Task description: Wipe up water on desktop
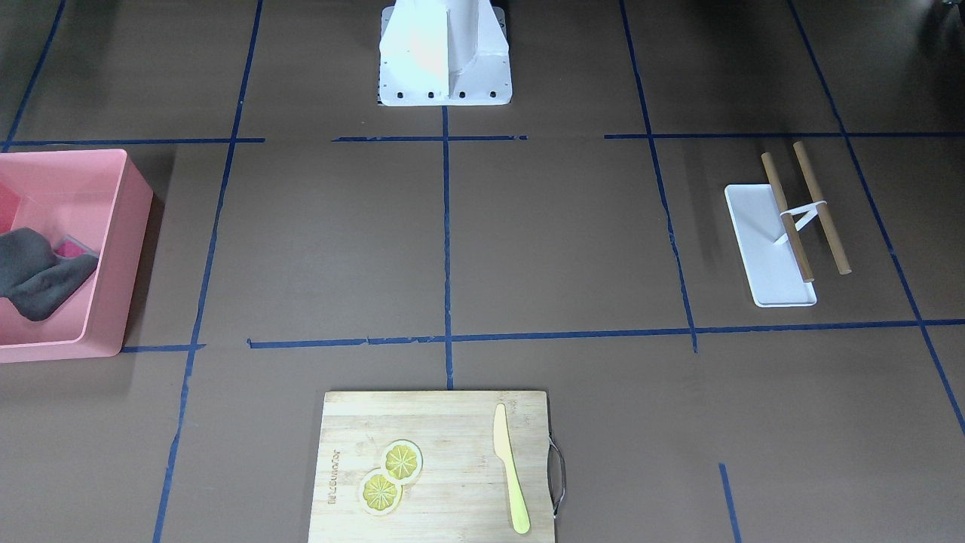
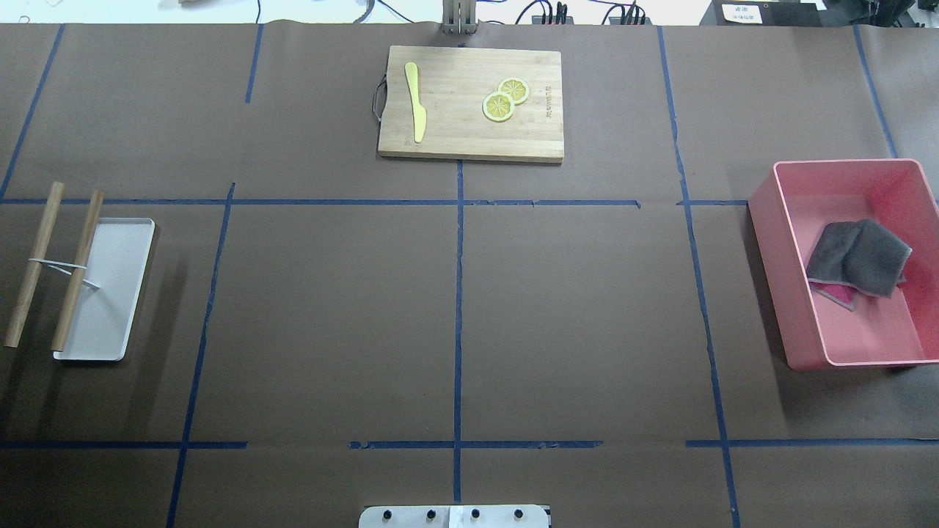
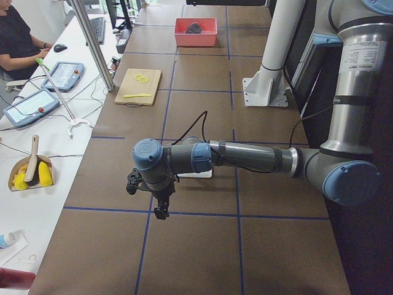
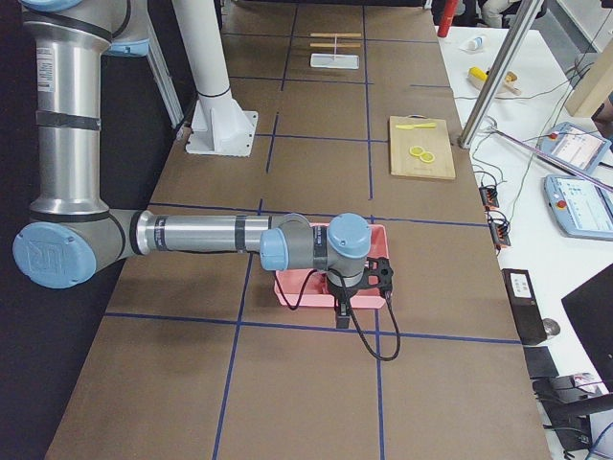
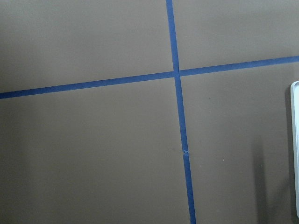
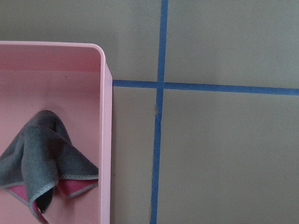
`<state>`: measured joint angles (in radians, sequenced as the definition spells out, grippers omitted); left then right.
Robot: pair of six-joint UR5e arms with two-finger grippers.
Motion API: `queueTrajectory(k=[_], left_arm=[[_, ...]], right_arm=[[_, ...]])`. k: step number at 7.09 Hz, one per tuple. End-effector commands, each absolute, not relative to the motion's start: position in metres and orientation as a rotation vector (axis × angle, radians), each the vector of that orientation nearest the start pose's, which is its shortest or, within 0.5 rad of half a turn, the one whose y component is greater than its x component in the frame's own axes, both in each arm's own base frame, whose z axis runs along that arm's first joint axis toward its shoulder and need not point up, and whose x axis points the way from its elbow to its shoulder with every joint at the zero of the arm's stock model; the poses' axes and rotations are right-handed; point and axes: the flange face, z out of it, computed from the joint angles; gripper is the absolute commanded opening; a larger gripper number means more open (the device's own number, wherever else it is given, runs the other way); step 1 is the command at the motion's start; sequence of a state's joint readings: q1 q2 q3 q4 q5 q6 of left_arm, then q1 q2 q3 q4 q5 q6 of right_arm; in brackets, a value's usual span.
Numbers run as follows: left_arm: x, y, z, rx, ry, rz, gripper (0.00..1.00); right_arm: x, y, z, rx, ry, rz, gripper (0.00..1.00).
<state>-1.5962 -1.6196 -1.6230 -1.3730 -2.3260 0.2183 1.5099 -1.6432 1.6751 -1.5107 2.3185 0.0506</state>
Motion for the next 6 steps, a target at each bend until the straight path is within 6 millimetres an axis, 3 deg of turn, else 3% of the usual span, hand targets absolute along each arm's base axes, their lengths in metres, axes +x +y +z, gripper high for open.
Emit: queueTrajectory(k=[1, 5, 6], left_arm=[[-0.078, -0.507, 0.623, 0.083, 0.751, 0.182, 1.00], [-0.072, -0.510, 0.620, 0.086, 0.748, 0.198, 1.00], [-0.065, -0.512, 0.620, 0.080, 0.752, 0.208, 1.00]], right_arm=[[0.033, -0.475, 0.633, 0.052, -0.753, -0.053, 1.00], [0.029, -0.475, 0.636, 0.040, -0.756, -0.049, 1.00], [0.029, -0.477, 0.629, 0.053, -0.764, -0.055, 1.00]])
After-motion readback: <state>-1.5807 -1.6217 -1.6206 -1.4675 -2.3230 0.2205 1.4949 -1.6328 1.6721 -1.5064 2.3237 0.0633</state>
